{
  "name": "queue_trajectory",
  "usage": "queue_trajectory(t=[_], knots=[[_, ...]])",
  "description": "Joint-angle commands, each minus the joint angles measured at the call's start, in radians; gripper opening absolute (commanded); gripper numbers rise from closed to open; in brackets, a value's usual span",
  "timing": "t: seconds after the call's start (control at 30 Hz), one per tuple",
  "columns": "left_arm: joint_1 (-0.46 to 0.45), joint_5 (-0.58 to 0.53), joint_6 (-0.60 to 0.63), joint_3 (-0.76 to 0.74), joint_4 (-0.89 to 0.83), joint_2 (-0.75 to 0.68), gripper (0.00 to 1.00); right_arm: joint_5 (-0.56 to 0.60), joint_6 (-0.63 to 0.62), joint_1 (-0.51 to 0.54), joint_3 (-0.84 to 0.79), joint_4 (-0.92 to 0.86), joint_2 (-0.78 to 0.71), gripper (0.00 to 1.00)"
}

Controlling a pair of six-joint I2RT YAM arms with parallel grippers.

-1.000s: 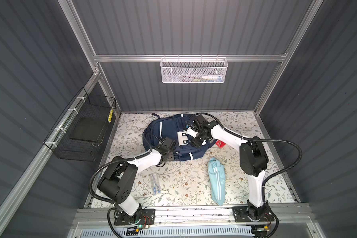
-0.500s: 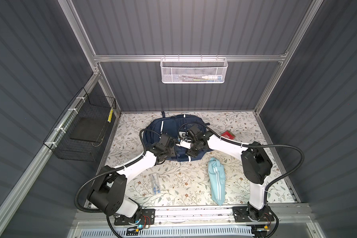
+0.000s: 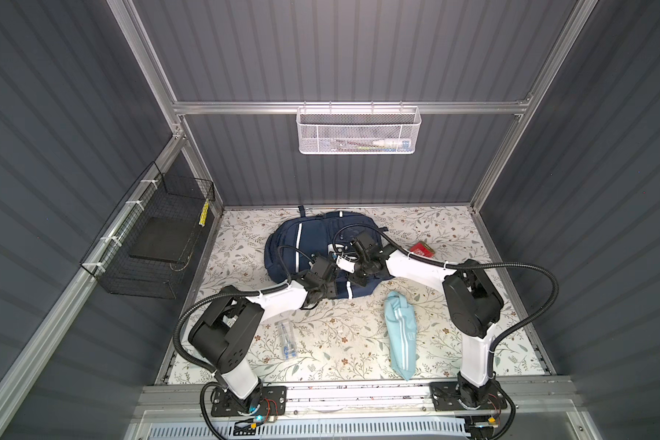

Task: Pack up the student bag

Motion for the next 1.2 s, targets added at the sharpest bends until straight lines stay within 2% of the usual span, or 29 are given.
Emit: queue_trajectory(t=[0.0, 0.03, 0.13, 0.17, 0.27, 0.5, 0.53, 0.57, 0.77, 0.87, 0.93, 0.97, 1.1, 1.17], knots=[[0.002, -0.073, 0.023, 0.042, -0.042, 0.029, 0.32, -0.044, 0.039, 0.005, -0.032, -0.053, 0.010, 0.20], [0.002, -0.069, 0.022, 0.041, -0.046, 0.019, 0.27, -0.040, 0.042, 0.005, -0.028, -0.060, 0.014, 0.20], [0.002, -0.062, 0.019, 0.043, -0.059, -0.039, 0.26, -0.027, 0.045, 0.004, -0.020, -0.076, 0.021, 0.19], [0.002, -0.061, 0.022, 0.045, -0.064, -0.057, 0.28, -0.028, 0.045, 0.004, -0.020, -0.078, 0.023, 0.18], [0.012, -0.073, 0.042, 0.052, -0.064, -0.073, 0.50, -0.039, 0.057, 0.003, -0.011, -0.092, 0.030, 0.17], [0.019, -0.072, 0.065, 0.073, -0.045, -0.022, 0.47, -0.049, 0.081, 0.004, -0.002, -0.120, 0.032, 0.15], [0.019, -0.073, 0.069, 0.074, -0.039, -0.020, 0.42, -0.052, 0.083, 0.004, -0.005, -0.120, 0.031, 0.14], [0.020, -0.074, 0.075, 0.082, -0.045, -0.018, 0.34, -0.054, 0.085, 0.004, -0.007, -0.120, 0.028, 0.14], [0.019, -0.075, 0.092, 0.119, -0.068, -0.026, 0.32, -0.059, 0.106, 0.004, -0.020, -0.122, 0.031, 0.13], [0.023, -0.084, 0.095, 0.121, -0.073, -0.033, 0.26, -0.053, 0.109, 0.003, -0.031, -0.122, 0.033, 0.11], [0.034, -0.070, 0.094, 0.119, -0.069, -0.032, 0.15, -0.057, 0.110, 0.004, -0.036, -0.123, 0.034, 0.10], [0.041, -0.063, 0.093, 0.119, -0.074, -0.034, 0.12, -0.056, 0.112, 0.004, -0.037, -0.123, 0.034, 0.10], [0.057, -0.049, 0.096, 0.113, -0.058, -0.053, 0.09, -0.039, 0.111, 0.005, -0.045, -0.124, 0.032, 0.08], [0.068, -0.078, 0.112, 0.130, -0.103, -0.050, 0.08, -0.031, 0.109, 0.002, -0.046, -0.128, 0.031, 0.08]])
